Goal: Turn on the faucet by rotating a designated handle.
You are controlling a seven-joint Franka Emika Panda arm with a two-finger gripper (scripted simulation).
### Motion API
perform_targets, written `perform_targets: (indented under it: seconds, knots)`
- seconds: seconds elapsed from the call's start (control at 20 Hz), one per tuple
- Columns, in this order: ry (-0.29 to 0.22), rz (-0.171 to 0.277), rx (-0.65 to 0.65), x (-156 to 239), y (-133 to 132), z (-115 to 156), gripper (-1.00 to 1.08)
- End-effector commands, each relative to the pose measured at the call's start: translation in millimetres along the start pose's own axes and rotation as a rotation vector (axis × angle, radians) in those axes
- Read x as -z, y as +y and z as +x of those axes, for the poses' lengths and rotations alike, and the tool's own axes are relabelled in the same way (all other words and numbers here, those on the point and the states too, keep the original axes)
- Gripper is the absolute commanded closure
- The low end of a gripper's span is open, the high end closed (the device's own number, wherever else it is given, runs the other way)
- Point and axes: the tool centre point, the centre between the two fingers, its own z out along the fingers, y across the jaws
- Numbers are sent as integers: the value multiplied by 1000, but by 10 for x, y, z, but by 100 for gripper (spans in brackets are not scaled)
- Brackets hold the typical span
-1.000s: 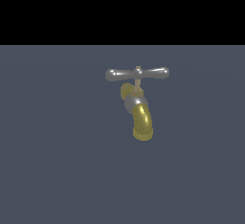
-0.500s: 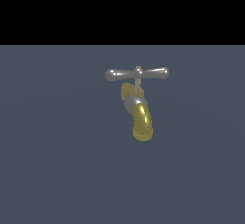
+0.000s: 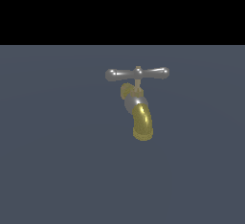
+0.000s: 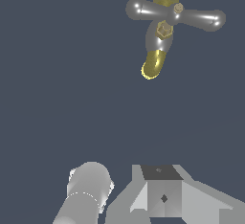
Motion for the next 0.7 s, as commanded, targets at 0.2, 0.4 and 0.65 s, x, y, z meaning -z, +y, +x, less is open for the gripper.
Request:
perform_targets:
  seconds: [0.2,0.4,0.65]
  knots:
    - [3,-4,141,-227,262,17,108]
    - [4,-7,228,-366,424,47,108]
    - [7,-10,336,-540,624,107,108]
